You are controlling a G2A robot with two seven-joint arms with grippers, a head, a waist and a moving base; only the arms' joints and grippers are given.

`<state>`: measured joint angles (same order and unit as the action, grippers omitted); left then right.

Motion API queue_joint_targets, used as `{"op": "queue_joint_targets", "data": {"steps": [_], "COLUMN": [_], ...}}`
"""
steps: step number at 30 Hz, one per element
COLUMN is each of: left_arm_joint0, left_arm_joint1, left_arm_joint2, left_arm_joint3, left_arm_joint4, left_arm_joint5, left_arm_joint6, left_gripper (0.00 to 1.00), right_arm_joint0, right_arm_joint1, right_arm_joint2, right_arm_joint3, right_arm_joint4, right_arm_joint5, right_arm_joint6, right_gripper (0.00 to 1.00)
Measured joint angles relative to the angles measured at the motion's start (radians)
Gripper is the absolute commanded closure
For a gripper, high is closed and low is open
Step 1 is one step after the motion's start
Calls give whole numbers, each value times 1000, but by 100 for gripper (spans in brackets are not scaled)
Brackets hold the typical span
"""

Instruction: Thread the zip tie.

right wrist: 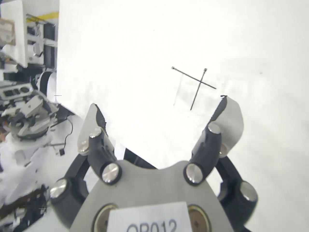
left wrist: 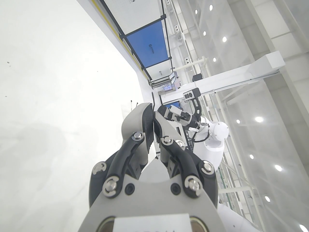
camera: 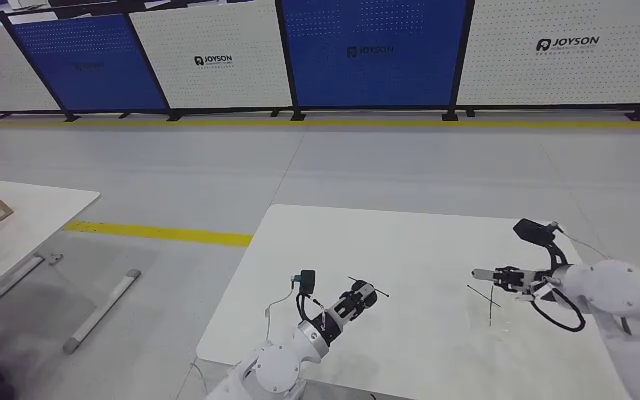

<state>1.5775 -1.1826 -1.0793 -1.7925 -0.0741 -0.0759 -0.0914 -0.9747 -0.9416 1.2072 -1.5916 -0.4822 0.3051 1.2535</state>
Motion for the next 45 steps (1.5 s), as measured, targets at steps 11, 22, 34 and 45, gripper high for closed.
{"op": "queue_joint_targets", "data": {"steps": [11, 22, 34, 45], "left_arm_joint0": [0, 0, 0, 0], "left_arm_joint1": [0, 0, 0, 0], "left_arm_joint2": [0, 0, 0, 0], "left_arm_joint3": [0, 0, 0, 0], "left_arm_joint4": [0, 0, 0, 0], "left_arm_joint5": [0, 0, 0, 0], "left_arm_joint6": [0, 0, 0, 0], "left_gripper": [100, 100, 100, 100], "right_arm_joint0": [2, 115, 126, 126], "right_arm_joint1": [0, -28, -33, -35], "right_arm_joint2": [-5, -112, -124, -201], "right_arm_joint3": [-2, 132, 144, 144], "right_arm_joint4": [-7, -42, -48, -130], "right_arm_joint5": [10, 35, 35, -4], "right_arm_joint6": [0, 134, 136, 137], "right_gripper": [0, 0, 0, 0]}}
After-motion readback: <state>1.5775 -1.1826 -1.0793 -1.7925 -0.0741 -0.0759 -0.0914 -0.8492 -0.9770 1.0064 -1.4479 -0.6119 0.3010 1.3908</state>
